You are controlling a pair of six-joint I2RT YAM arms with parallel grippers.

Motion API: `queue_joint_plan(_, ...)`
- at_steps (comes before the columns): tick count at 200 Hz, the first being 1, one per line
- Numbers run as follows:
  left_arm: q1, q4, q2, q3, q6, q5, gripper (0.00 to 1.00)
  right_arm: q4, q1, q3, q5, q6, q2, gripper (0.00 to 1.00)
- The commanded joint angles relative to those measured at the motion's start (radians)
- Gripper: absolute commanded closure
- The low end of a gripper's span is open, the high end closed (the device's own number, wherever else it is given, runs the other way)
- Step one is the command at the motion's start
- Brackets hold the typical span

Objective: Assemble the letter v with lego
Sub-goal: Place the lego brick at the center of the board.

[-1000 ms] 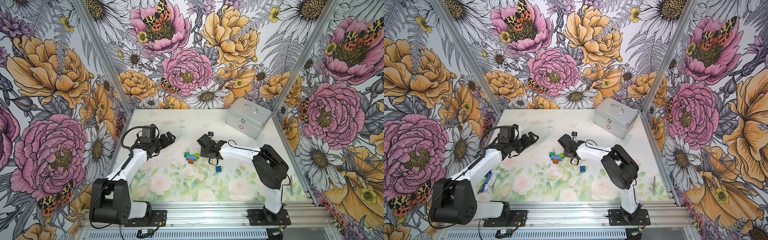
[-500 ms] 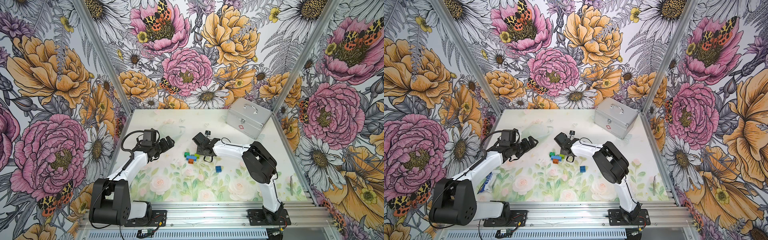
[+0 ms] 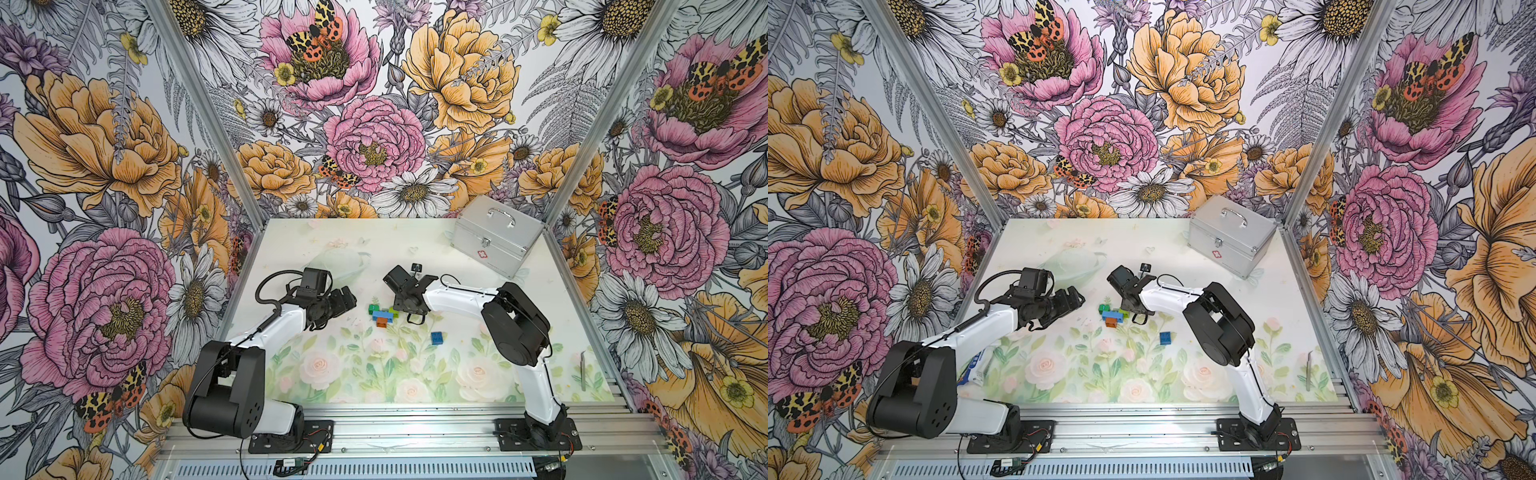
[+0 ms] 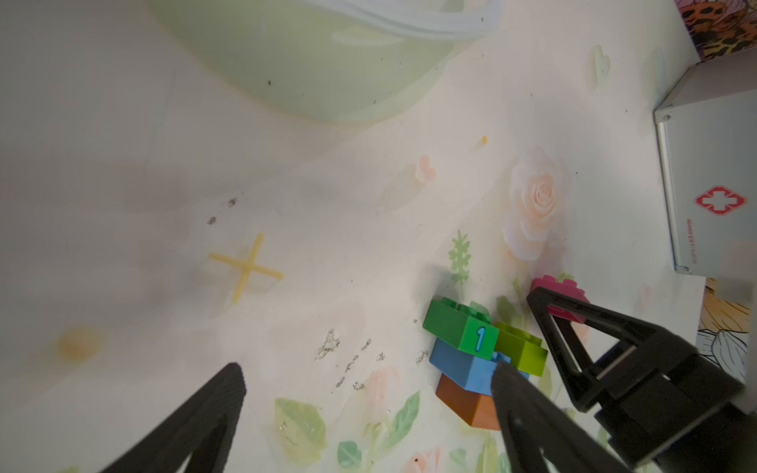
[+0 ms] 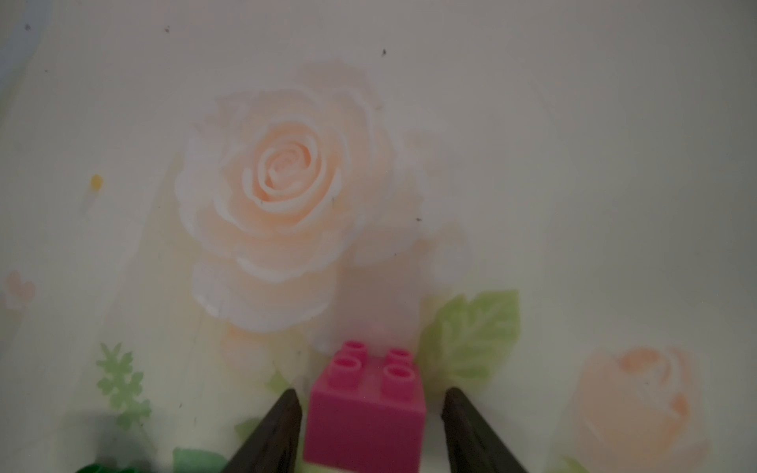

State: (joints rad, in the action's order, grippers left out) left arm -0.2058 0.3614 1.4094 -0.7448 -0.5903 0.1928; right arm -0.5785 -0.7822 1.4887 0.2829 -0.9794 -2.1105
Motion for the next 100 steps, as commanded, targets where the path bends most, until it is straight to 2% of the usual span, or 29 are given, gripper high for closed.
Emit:
queue_joint_plan(1, -0.034, -0.005, 0.002, 0.029, -0.028, -0.066, 0.08, -0.023, -0.002, 0.028, -0.010, 0.002, 0.016, 0.41)
queue_joint_plan(54, -0.089, -0.004, 0.069, 0.032, -0.022, -0.060, 0.24, -0.020, 0.032, 0.062, -0.112, 0.069, 0.012, 0.38)
queue_joint_plan(100, -0.082, -0.006, 0.129, 0.016, -0.011, -0.025, 0.29, -0.021, 0.043, 0.085, -0.158, 0.109, -0.001, 0.41)
